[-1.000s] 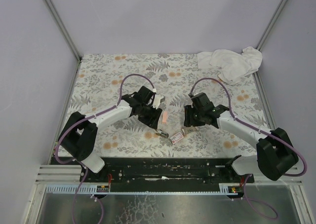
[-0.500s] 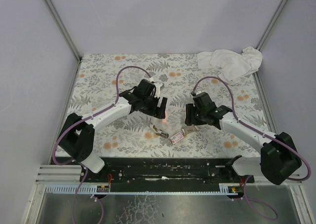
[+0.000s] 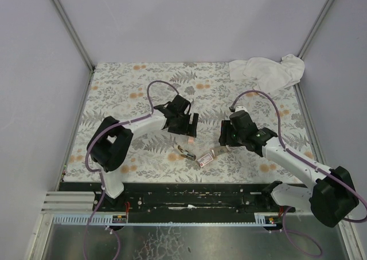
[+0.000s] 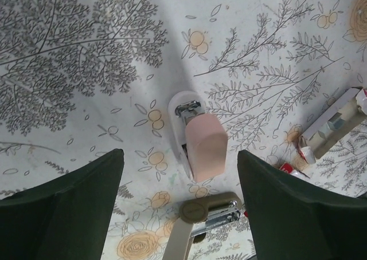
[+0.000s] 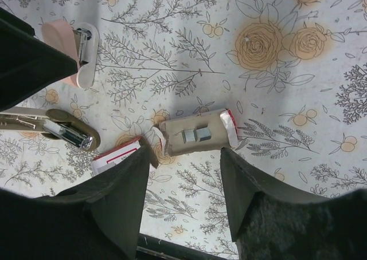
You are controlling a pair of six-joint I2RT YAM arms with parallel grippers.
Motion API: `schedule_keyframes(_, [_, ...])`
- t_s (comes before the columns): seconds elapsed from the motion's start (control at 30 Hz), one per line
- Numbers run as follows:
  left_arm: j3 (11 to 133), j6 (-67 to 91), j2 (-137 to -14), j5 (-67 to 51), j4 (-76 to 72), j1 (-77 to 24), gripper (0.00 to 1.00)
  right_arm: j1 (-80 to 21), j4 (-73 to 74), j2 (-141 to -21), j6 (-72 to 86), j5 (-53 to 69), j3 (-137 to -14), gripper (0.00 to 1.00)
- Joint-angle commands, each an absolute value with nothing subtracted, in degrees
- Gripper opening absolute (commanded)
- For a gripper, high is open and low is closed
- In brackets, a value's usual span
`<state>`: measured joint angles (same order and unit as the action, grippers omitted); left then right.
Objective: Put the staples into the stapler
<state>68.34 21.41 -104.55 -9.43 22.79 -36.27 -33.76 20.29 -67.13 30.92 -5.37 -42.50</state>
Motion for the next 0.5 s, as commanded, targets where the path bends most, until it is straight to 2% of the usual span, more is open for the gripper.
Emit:
schedule_keyframes(0.0, [71.26,22.06,-106.11,-6.98,18.98,-37.6,0.76,-34.19,19.66,-65.99,32.39,-7.62,-41.86,0.59])
schedule_keyframes(0.07, [71.44,21.85,-106.92,-6.64,18.96,-38.02,0.7,-34.19,19.96,-66.05,32.58,-7.73,-41.77,0.59])
schedule_keyframes(0.2, [71.18,21.28,-107.33,-6.96,19.07,-38.7,0.37,-34.2,20.04,-65.35,33.02,-7.9,-41.51,0.59])
schedule_keyframes(0.33, [69.98,19.33,-105.19,-7.82,18.38,-39.26,0.13,-34.23,19.51,-64.74,33.22,-6.19,-41.72,0.62])
schedule_keyframes(0.43, [69.07,16.58,-102.55,-9.94,17.05,-39.36,0.0,-33.55,19.26,-64.77,32.94,-4.26,-42.36,0.67])
schedule_keyframes(0.47, [68.94,15.29,-101.49,-11.06,16.61,-39.52,0.0,-32.68,19.25,-64.85,32.71,-3.0,-42.67,0.68])
